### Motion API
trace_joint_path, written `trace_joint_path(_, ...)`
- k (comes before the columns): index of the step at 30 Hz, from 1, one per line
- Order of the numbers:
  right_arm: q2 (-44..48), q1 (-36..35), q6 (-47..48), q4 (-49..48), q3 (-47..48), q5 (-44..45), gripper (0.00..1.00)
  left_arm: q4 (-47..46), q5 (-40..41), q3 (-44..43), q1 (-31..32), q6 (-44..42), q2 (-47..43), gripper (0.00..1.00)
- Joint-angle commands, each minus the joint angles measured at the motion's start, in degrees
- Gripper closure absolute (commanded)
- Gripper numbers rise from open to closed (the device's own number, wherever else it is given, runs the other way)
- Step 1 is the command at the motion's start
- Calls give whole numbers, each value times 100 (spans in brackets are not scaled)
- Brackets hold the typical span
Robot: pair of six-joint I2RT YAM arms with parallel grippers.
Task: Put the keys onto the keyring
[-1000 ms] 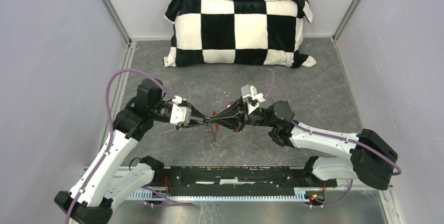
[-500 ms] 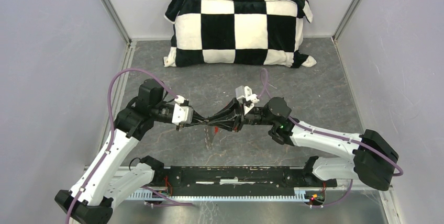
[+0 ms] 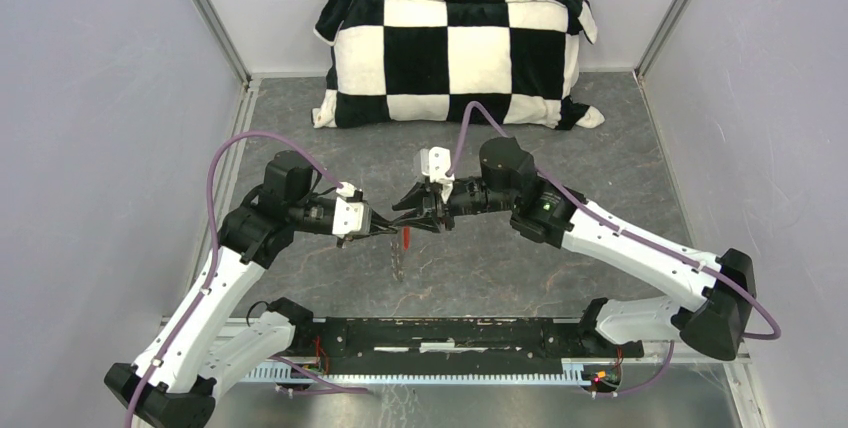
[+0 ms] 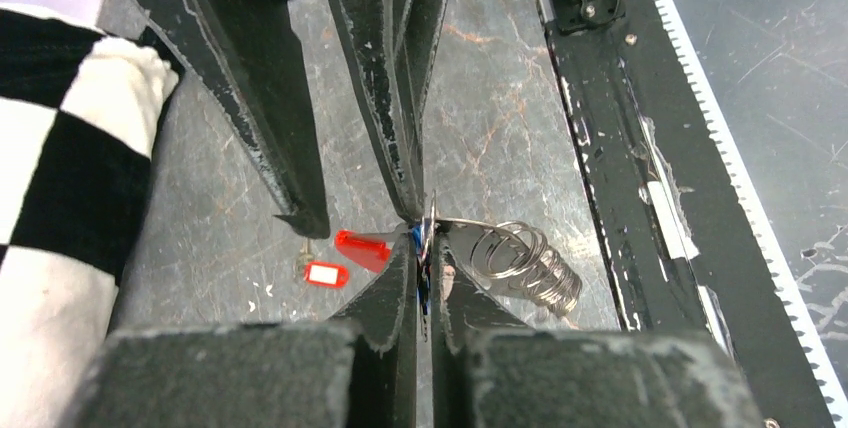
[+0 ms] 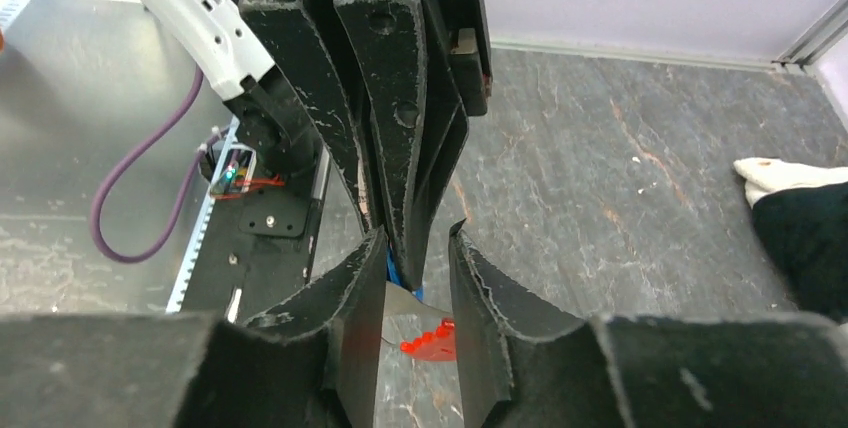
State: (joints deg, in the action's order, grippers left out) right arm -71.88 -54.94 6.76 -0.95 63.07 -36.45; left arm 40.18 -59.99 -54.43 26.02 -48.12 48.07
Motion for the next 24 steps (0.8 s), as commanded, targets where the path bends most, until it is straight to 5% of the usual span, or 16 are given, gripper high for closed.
trace_joint_path(1,-155,74,765,1314,513,-18,66,-147,13,-86,10,-89,-42,98)
trace_joint_path(12,-391,100,959,1840,1035,-375,65,-143,72,-76,8,-96,-18,98)
trace_joint_path(24,-451,97,545,1256,909,-681,67,-148,88,-67,8,-189,9,98)
